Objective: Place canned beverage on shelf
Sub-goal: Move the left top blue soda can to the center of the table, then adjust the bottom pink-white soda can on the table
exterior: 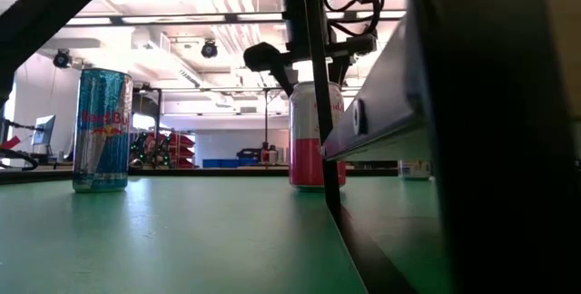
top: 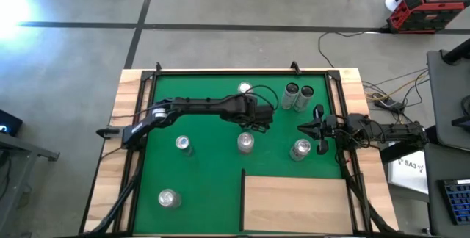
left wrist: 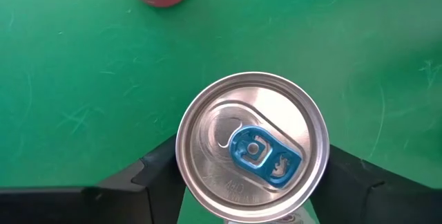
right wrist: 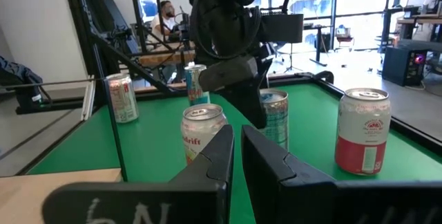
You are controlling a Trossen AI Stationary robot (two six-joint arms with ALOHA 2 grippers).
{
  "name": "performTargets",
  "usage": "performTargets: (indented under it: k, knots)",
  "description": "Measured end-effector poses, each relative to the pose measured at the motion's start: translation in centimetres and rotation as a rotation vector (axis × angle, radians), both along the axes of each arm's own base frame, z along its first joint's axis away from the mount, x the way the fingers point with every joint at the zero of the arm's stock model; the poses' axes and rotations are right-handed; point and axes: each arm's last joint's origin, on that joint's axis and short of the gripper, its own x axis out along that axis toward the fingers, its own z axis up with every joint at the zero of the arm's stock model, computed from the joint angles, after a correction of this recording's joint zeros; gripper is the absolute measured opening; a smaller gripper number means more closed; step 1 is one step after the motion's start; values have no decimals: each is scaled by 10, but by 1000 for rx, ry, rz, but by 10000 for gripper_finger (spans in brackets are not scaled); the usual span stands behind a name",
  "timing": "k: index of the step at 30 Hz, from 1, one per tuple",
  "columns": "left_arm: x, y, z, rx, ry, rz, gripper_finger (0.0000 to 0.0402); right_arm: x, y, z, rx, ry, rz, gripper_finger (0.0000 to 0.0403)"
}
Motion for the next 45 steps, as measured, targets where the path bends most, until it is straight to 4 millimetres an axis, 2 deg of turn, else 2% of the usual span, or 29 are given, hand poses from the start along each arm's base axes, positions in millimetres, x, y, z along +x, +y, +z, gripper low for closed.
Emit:
performTargets:
  k: [13,22,36,45]
  knots:
    - [-2,-1,-1,-11,21,-2,334,0,0,0,0,0,0,22]
    - [-8,-5,0,-131,56,31,396,0,0,0,1,0,0,22]
    - [-7,-41,2,-174,43,4,394,0,0,0,1,0,0,22]
    - [-6,-49,-1,-170,41,5,394,0,0,0,0,0,0,22]
